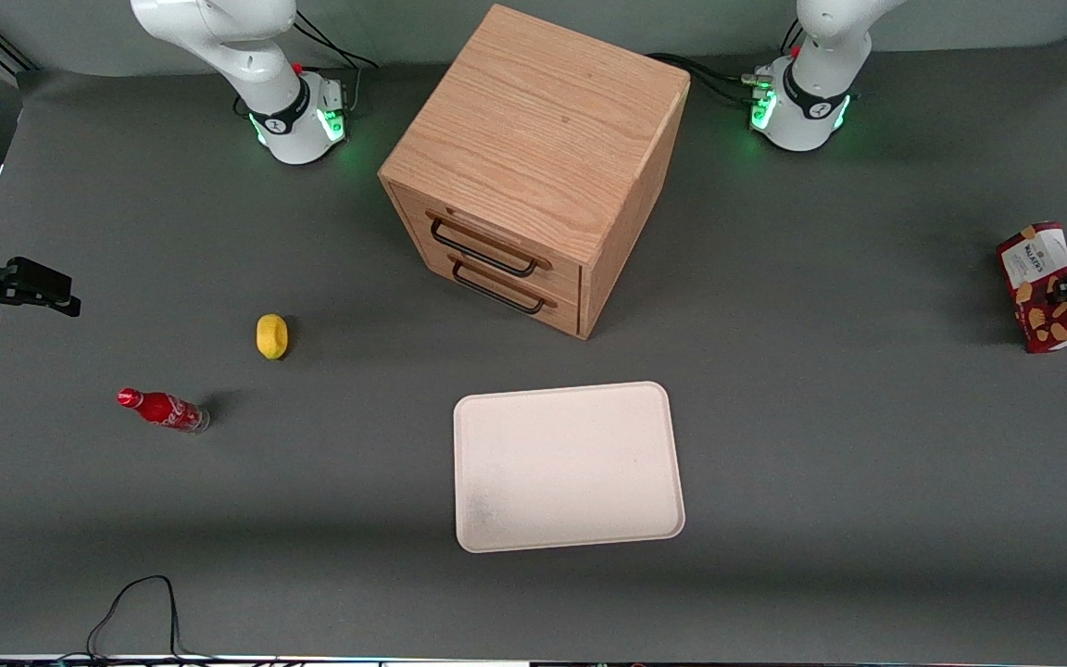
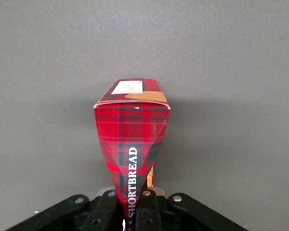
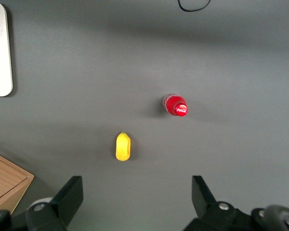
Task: Place red cookie box on tray
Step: 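Close the left gripper on the shortbread box and lift it, then carry the held box with the left gripper over the white tray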
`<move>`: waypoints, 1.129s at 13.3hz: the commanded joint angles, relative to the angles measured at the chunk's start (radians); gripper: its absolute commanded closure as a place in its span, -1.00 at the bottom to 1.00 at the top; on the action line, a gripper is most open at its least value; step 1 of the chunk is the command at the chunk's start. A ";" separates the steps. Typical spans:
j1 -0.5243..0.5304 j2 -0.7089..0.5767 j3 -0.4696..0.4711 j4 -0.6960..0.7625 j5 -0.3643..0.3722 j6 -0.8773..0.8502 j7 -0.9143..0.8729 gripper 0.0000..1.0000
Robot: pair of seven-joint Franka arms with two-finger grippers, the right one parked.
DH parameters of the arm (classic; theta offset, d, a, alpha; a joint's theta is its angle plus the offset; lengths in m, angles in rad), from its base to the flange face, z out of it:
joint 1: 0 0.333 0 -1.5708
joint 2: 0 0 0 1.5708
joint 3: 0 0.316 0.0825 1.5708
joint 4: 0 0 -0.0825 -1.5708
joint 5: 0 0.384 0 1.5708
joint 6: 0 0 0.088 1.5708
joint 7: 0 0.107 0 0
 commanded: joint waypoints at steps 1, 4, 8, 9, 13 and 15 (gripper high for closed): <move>-0.023 -0.072 0.005 0.091 -0.001 -0.180 0.004 1.00; -0.061 -0.084 0.005 0.303 -0.001 -0.440 -0.009 1.00; -0.103 -0.075 0.003 0.619 0.010 -0.729 -0.029 1.00; -0.121 -0.070 0.003 0.692 0.019 -0.798 -0.034 1.00; -0.171 -0.055 0.003 0.811 0.018 -0.923 -0.113 1.00; -0.228 -0.056 0.002 0.811 0.012 -0.938 -0.197 1.00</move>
